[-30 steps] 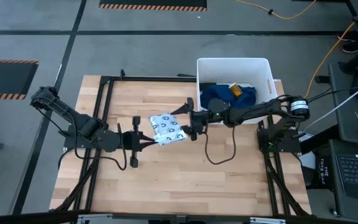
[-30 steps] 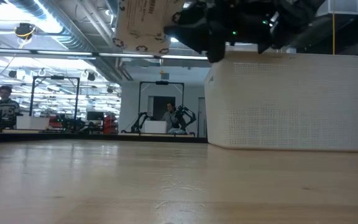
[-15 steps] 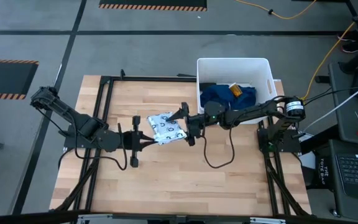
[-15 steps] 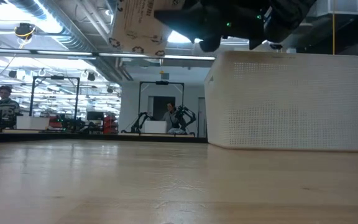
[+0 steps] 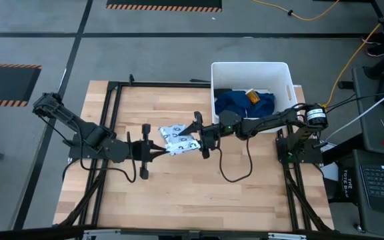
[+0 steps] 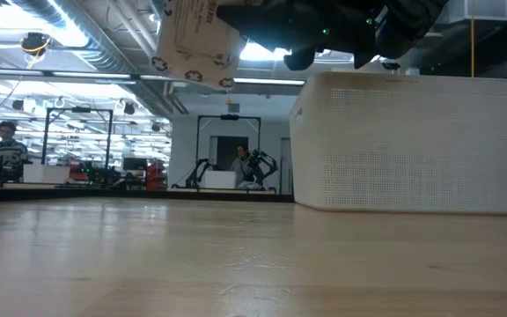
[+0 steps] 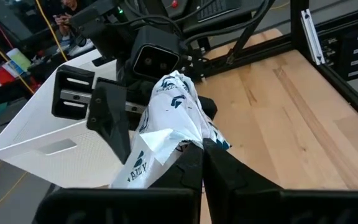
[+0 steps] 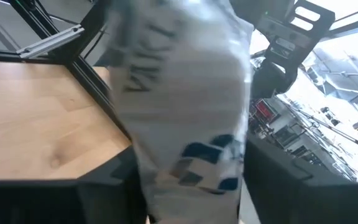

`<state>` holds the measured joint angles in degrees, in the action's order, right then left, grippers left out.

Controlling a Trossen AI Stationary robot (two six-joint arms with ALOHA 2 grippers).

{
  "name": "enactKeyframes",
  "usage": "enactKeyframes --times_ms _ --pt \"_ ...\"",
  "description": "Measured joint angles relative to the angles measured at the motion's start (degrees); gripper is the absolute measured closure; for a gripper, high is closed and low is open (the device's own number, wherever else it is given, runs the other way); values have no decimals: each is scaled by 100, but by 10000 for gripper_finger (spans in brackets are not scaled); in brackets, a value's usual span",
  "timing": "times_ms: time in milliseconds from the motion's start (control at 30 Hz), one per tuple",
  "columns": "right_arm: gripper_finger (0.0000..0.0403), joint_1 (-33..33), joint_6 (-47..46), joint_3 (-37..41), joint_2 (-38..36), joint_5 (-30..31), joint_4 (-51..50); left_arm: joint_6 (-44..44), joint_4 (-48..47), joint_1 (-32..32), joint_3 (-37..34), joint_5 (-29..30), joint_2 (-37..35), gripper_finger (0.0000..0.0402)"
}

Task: Pick & place medical supplies in basket/bin
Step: Put the white mailer bag into the white container

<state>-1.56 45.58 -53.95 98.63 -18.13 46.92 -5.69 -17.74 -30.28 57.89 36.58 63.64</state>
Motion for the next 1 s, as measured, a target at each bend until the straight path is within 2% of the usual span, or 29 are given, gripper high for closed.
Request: enactKeyframes --times_ms 233,600,733,1000 --pt "240 0 -3 2 0 -2 -12 37 0 0 0 -7 0 400" --pt "244 0 -11 2 0 11 -88 39 -17 0 -7 -15 0 393" --pt "244 0 -7 4 0 184 -100 39 -11 0 -6 -13 0 357" --pt "244 -7 -7 7 0 294 -94 57 -12 -5 -5 144 0 252"
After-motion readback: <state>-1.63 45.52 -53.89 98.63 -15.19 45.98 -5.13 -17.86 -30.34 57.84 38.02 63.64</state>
